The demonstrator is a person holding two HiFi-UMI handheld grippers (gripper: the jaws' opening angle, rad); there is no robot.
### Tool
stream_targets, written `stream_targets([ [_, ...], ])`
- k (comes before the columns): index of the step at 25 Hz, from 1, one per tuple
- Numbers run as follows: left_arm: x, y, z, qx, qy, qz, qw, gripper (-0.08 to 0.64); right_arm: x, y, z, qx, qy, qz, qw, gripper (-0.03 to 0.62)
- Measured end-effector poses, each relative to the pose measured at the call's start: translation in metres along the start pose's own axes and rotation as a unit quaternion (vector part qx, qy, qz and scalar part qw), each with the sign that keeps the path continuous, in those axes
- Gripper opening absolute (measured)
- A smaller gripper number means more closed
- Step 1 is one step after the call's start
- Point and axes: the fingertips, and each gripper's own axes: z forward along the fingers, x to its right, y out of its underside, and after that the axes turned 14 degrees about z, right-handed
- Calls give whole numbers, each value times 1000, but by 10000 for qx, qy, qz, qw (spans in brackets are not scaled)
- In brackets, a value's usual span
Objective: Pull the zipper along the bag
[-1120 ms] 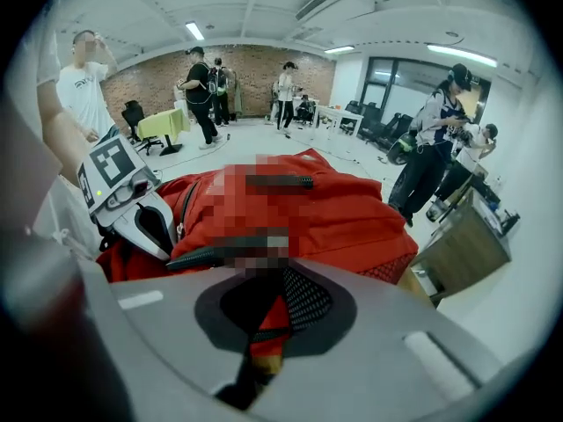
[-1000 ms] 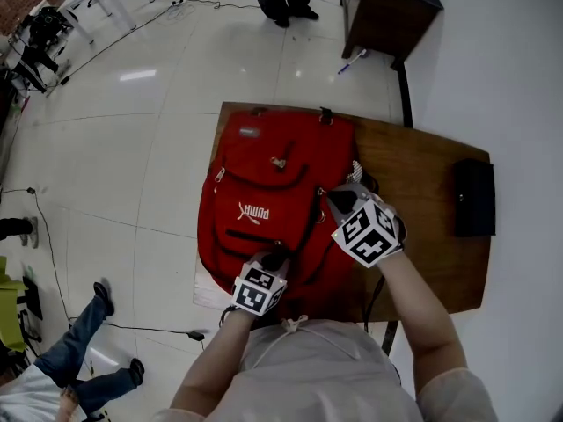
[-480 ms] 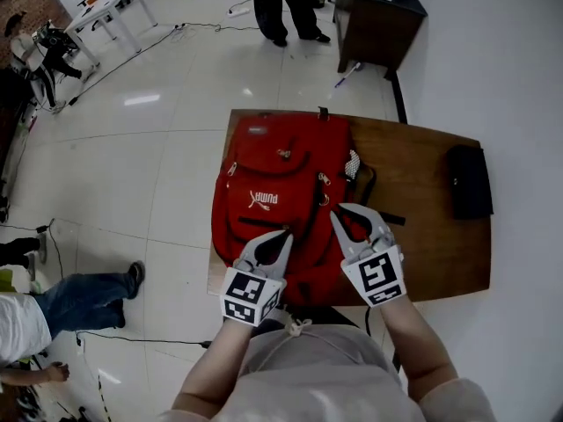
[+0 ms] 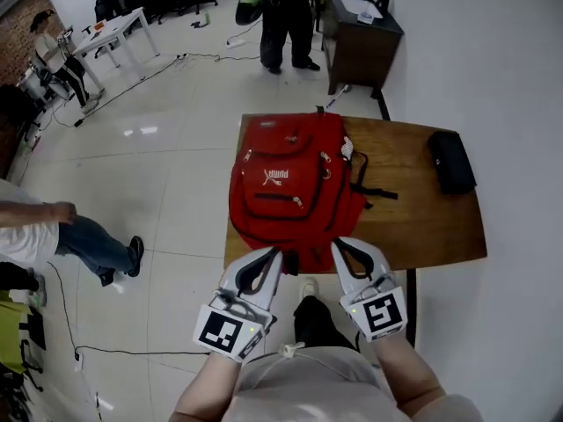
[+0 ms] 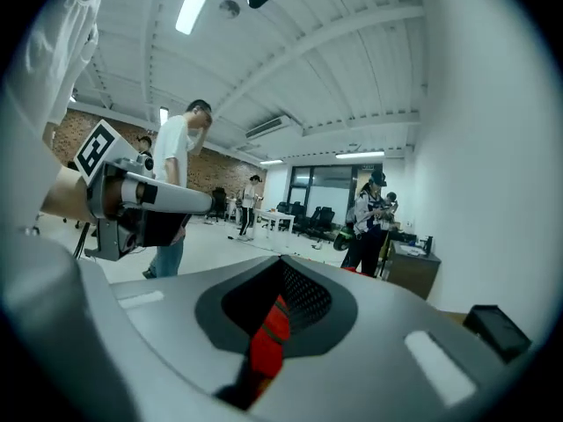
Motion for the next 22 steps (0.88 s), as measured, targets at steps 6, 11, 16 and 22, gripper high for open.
stream_targets([
  [6,38,-10,-98,209,6,-71,9998,6,-91,-3,-70,223,71,61,9997,5],
  [11,72,-21,-164,333,218,-30,9992,6,-158,3,-118,195,167,39,9997,5],
  [16,96,-31,-213,345,398,-80,9986,6,-209,-4,-152,349,144,131,9992,5],
  [22,104,-41,-240,469,368,92,9982,6,-242,-1,-163,332,12,162,9993,5],
])
